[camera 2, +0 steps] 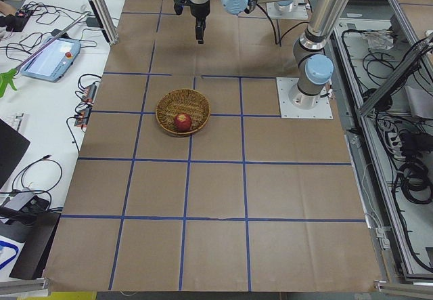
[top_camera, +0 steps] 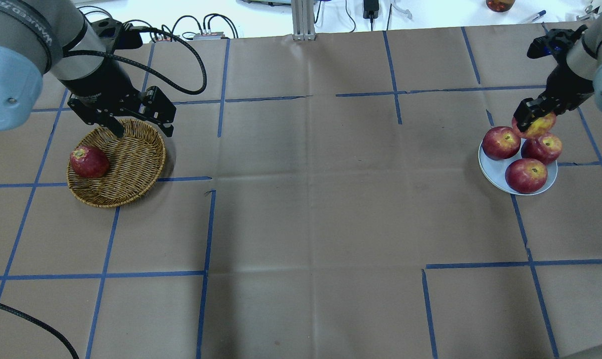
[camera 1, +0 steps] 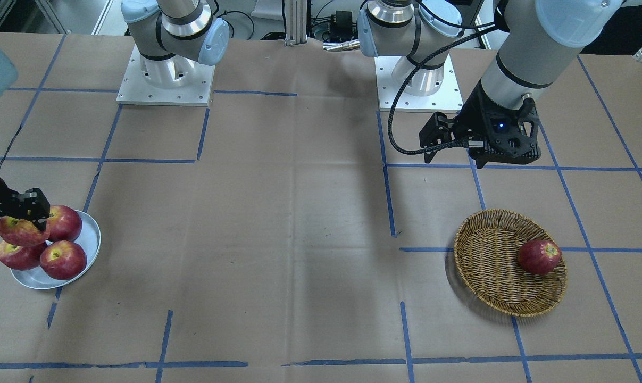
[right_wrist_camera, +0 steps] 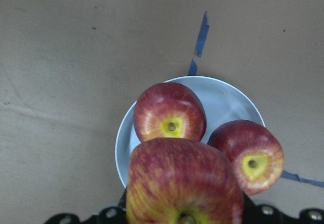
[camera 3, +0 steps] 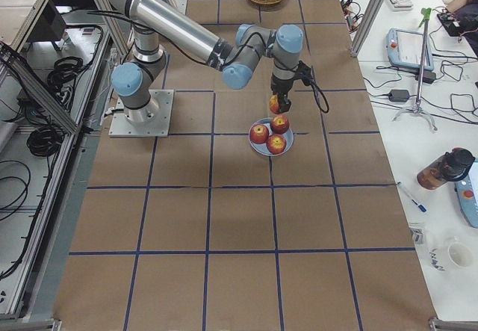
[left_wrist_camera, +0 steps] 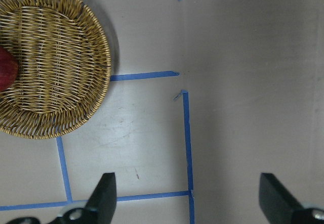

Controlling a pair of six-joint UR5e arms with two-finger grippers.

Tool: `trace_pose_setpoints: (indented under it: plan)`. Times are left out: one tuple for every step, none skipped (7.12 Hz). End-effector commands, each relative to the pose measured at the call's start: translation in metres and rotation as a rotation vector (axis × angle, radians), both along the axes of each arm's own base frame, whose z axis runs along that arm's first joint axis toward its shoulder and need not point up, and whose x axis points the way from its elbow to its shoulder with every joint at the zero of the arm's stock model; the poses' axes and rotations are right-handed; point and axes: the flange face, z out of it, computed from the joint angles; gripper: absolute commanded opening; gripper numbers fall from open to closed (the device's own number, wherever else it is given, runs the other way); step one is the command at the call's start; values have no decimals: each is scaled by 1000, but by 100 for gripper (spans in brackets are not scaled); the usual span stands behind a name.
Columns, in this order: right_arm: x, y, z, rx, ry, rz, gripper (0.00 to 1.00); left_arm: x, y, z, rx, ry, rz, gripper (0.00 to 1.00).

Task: Transfer apple from basket to plate
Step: 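Lower the apple onto the plate beside the other apples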

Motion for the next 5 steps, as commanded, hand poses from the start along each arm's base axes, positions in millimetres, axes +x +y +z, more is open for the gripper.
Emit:
trace_pose_setpoints:
  plan:
    - [-28,-4,-34,7,-6,21,51,0,0,0,0,0,-1,99]
    - [-24,-5,-32,3,-4,24,51,0,0,0,0,0,-1,99]
    - [-19,-5,-31,3,-4,30,51,0,0,0,0,0,-3,99]
    - [-19,-5,-37,14,-8,39,51,0,0,0,0,0,-1,99]
    - [-20,-4,-38,23,-2,39,51,1,0,0,0,0,-1,99]
